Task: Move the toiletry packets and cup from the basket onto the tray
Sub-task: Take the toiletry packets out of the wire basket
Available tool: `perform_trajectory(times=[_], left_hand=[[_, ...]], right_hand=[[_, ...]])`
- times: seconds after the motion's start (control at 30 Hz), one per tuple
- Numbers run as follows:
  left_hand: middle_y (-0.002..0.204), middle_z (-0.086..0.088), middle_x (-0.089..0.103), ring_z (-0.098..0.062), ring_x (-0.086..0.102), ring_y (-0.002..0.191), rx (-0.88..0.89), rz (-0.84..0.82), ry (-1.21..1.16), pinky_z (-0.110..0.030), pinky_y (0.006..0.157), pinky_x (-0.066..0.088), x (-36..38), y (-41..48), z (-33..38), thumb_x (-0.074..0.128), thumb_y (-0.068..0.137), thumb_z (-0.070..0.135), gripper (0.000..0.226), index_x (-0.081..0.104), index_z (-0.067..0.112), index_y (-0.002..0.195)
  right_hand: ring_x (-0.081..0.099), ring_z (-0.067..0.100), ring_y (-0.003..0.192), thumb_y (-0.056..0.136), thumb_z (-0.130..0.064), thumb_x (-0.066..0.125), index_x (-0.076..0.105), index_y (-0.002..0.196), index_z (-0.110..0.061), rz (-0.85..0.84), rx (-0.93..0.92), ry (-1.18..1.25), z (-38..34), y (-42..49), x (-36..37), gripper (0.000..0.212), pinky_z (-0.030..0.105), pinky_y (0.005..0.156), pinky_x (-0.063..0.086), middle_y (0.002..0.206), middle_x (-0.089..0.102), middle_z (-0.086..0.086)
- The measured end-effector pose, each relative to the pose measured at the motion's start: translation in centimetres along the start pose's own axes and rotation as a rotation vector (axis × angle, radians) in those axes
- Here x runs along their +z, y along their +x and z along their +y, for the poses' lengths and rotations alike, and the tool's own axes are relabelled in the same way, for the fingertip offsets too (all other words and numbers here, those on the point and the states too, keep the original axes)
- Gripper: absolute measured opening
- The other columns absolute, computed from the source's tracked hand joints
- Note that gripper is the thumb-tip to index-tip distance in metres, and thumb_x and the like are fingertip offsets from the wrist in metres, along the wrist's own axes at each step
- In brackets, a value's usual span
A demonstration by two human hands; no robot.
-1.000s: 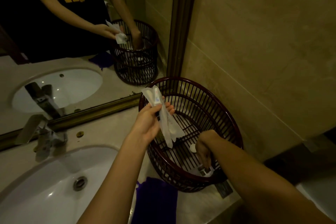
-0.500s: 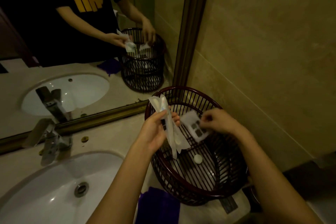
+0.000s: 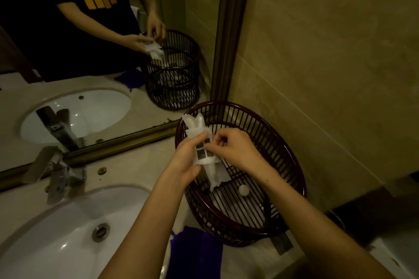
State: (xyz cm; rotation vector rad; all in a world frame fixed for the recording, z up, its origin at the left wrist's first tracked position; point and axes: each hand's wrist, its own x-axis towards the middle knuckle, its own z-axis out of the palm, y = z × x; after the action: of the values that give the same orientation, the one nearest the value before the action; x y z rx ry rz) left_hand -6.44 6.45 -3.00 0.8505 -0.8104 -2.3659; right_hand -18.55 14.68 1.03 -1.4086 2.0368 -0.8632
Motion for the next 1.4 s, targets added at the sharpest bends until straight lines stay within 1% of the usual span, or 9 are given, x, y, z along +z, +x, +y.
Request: perform_trajectory(times=[0.17,0.33,0.43,0.53,0.67,0.9,1.1,1.27,1.4], left_hand=[[0.089,-0.02,0.073,-0.03,0.072,0.082,0.044,0.059,-0.043,-0.037,0.068,0.058,-0.4,0.5,-0.3,0.053,0.094,0.001,0.028,0.055,-0.003,0.123],[0.087,-0.018,0.074,-0.028,0.073,0.08,0.062,0.028,-0.078,-0.037,0.068,0.059,-0.6,0.4,-0.3,0.053,0.094,0.0,0.022,0.059,-0.001,0.115],[0.085,-0.017,0.074,-0.028,0.073,0.077,0.067,0.023,-0.067,-0.036,0.066,0.059,-0.8,0.2,-0.2,0.054,0.094,0.001,0.02,0.06,0.0,0.113],[0.085,-0.017,0.074,-0.027,0.072,0.076,0.071,0.033,-0.046,-0.036,0.065,0.059,-0.8,0.1,-0.1,0.056,0.094,0.002,0.019,0.061,0.0,0.112],[0.083,-0.016,0.073,-0.027,0.072,0.074,0.08,0.054,-0.033,-0.035,0.065,0.058,-0.6,-0.1,-0.2,0.06,0.092,0.005,0.026,0.059,0.001,0.118],[0.086,-0.019,0.07,-0.027,0.071,0.074,0.046,0.052,-0.132,-0.037,0.067,0.059,-0.5,0.0,0.1,0.065,0.091,0.017,0.038,0.056,0.003,0.125],[0.086,-0.02,0.07,-0.03,0.069,0.077,0.011,0.029,-0.22,-0.041,0.069,0.059,-0.5,-0.2,0.4,0.06,0.094,0.03,0.035,0.061,0.005,0.119],[0.088,-0.021,0.071,-0.031,0.07,0.08,-0.004,0.042,-0.225,-0.041,0.068,0.06,-0.4,-0.3,0.4,0.057,0.095,0.034,0.038,0.061,0.006,0.12],[0.09,-0.021,0.07,-0.031,0.068,0.084,-0.018,0.033,-0.231,-0.043,0.074,0.06,-0.4,-0.1,0.4,0.056,0.094,0.038,0.045,0.059,0.003,0.124]], right_hand=[[0.057,0.009,0.065,0.093,-0.036,0.066,0.058,0.074,-0.03,0.197,0.075,-0.194,4.4,3.4,-4.1,0.022,0.023,0.051,0.037,0.069,0.059,-0.009],[0.064,0.016,0.085,0.093,-0.023,0.069,0.059,0.098,-0.022,-0.363,0.44,-0.472,11.6,5.6,-2.0,0.011,0.026,0.064,0.052,0.101,0.064,0.003],[0.069,0.026,0.1,0.091,-0.021,0.071,0.056,0.131,-0.012,-0.634,0.607,-0.564,13.9,5.4,1.7,0.044,0.04,0.085,0.061,0.125,0.064,0.013],[0.067,0.034,0.114,0.093,-0.022,0.07,0.051,0.14,-0.018,-0.833,0.752,-0.525,14.5,5.6,3.2,0.052,0.051,0.1,0.054,0.132,0.062,0.018],[0.062,0.034,0.123,0.097,-0.026,0.065,0.049,0.143,-0.024,-0.965,0.774,-0.572,14.9,5.5,4.0,0.048,0.049,0.109,0.047,0.138,0.06,0.018],[0.066,0.025,0.099,0.096,-0.009,0.061,0.054,0.112,-0.02,-0.903,0.665,-0.601,17.1,4.9,4.9,0.021,0.045,0.1,0.055,0.134,0.061,0.013],[0.06,0.024,0.086,0.094,-0.012,0.06,0.052,0.116,-0.021,-0.766,0.536,-0.471,16.7,5.7,3.1,0.025,0.044,0.088,0.058,0.125,0.062,0.015],[0.065,0.017,0.088,0.093,-0.03,0.067,0.051,0.108,-0.031,-0.487,0.272,-0.324,12.7,6.6,-1.0,0.022,0.029,0.065,0.056,0.106,0.062,0.0],[0.058,0.0,0.062,0.084,-0.036,0.077,0.05,0.101,-0.037,-0.157,-0.016,-0.112,6.5,5.4,-4.8,0.031,0.023,0.055,0.048,0.08,0.065,-0.007]])
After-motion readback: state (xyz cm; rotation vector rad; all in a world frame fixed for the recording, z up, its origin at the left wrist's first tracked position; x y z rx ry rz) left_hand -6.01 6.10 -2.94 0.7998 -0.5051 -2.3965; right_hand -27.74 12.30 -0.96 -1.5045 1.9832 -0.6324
